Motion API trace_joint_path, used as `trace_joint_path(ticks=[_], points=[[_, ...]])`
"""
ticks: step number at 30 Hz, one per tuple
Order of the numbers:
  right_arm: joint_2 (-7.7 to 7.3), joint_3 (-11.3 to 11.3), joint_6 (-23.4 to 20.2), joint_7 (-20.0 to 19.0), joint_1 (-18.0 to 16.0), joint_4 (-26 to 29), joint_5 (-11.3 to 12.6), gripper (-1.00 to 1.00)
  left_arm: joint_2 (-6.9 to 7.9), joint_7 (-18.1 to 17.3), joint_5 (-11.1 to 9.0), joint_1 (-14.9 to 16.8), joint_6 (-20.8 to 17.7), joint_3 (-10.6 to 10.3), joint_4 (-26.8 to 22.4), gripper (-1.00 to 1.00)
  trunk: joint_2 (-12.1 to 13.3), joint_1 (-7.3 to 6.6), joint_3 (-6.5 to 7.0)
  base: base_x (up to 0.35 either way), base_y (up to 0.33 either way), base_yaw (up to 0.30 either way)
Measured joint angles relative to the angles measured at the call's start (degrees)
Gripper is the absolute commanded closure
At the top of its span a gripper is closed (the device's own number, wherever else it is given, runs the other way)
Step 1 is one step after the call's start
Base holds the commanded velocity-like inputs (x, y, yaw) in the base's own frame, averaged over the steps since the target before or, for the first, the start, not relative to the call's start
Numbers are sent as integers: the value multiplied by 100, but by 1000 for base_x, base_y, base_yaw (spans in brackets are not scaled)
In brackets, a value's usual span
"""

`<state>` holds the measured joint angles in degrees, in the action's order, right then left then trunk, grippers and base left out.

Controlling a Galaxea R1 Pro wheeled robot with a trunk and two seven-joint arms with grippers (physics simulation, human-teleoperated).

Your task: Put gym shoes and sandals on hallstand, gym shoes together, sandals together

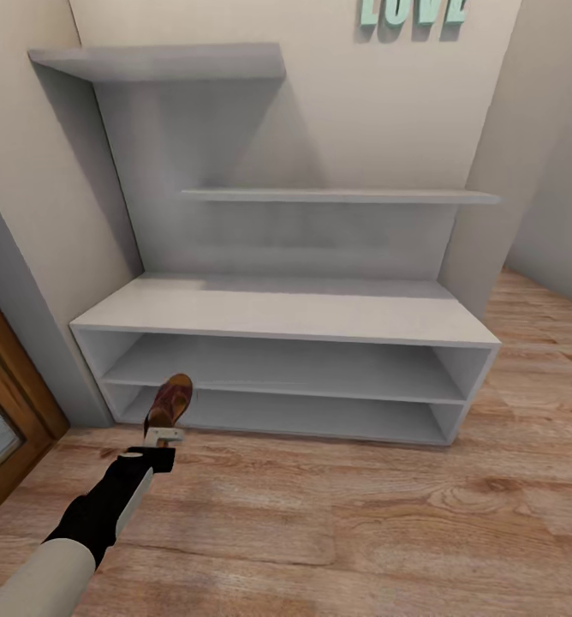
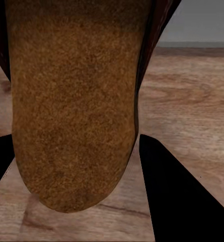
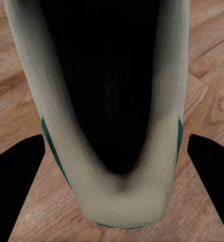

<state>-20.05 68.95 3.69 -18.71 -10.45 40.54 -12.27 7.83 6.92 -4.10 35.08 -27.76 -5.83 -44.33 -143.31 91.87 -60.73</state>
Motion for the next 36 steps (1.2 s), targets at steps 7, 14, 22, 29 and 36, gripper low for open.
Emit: trace_joint_path(ticks=[7, 14, 22, 29, 36], points=[[50, -8, 7, 0, 0, -19, -13, 100, -20, 102, 8, -3, 292, 36, 4, 100, 0, 0, -1, 0, 0, 0], [77, -8, 7, 0, 0, -26, -14, 100, -11, 121, 4, -3, 334, 63, 27, 100, 0, 0, -1, 0, 0, 0], [79, -8, 7, 0, 0, -24, -14, 100, -9, 116, -21, -12, 337, 39, 29, 100, 0, 0, -1, 16, 9, 0], [72, 0, 10, 2, 0, -1, -7, 100, -8, 111, -44, -12, 335, 42, 33, 100, 0, -2, -1, 173, 189, -6], [70, 1, 6, -6, 2, 5, -6, 100, -10, 99, -49, -11, 328, 46, 53, 100, 0, -2, -1, 195, 207, -203]])
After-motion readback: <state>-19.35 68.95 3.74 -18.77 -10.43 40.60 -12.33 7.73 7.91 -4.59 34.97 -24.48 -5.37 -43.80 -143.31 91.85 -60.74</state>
